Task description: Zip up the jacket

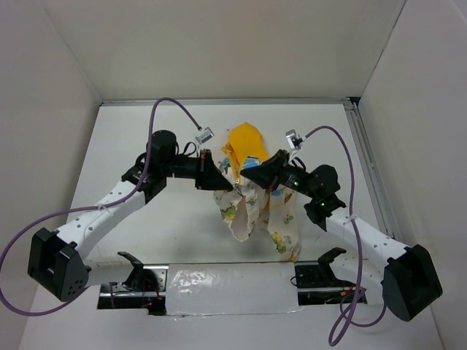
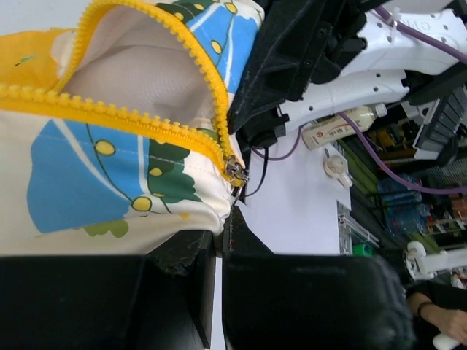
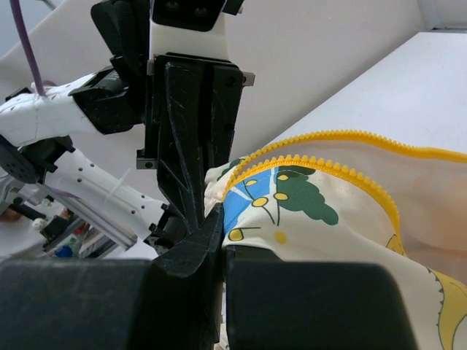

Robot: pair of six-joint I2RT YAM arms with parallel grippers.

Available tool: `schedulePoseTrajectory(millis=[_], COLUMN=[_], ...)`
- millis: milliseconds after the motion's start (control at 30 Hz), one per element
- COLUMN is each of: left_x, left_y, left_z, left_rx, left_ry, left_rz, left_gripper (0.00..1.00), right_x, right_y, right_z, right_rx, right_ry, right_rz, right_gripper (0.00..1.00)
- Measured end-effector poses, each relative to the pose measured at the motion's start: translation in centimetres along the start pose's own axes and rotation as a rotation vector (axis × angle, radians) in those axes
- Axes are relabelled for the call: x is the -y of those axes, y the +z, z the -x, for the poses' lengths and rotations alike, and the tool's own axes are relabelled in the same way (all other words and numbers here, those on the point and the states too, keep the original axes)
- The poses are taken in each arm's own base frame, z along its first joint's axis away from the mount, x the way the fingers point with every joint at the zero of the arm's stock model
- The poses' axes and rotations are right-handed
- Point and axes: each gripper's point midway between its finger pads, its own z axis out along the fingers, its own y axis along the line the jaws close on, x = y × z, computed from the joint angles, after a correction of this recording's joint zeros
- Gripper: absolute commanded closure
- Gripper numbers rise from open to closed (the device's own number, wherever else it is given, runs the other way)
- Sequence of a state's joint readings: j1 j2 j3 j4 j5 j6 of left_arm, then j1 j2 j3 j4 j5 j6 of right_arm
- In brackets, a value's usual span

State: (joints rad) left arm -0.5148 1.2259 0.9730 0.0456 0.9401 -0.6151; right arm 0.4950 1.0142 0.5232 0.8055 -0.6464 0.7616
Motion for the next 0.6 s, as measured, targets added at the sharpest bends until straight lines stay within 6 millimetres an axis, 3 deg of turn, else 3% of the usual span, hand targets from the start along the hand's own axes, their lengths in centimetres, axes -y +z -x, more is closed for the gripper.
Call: schedulePoseTrajectory(millis=[333, 600], left_x=[2.4, 2.3], left_y=[-0.6, -0.3], left_z=[-1.9, -2.8], left_rx=[-0.083, -0.115], left_ry=[0.033, 0.033], left_rz=[-0.164, -0.168], left_gripper=[1.0, 1.0], right_x=[-1.0, -1.5], right_y=[-0.1, -0.4], right_z=[-0.9, -1.0], right_rx=[-0.045, -0.058], right_ry=[-0.061, -0.084], right_rz=[0.058, 0.072], right_gripper=[1.0, 1.0])
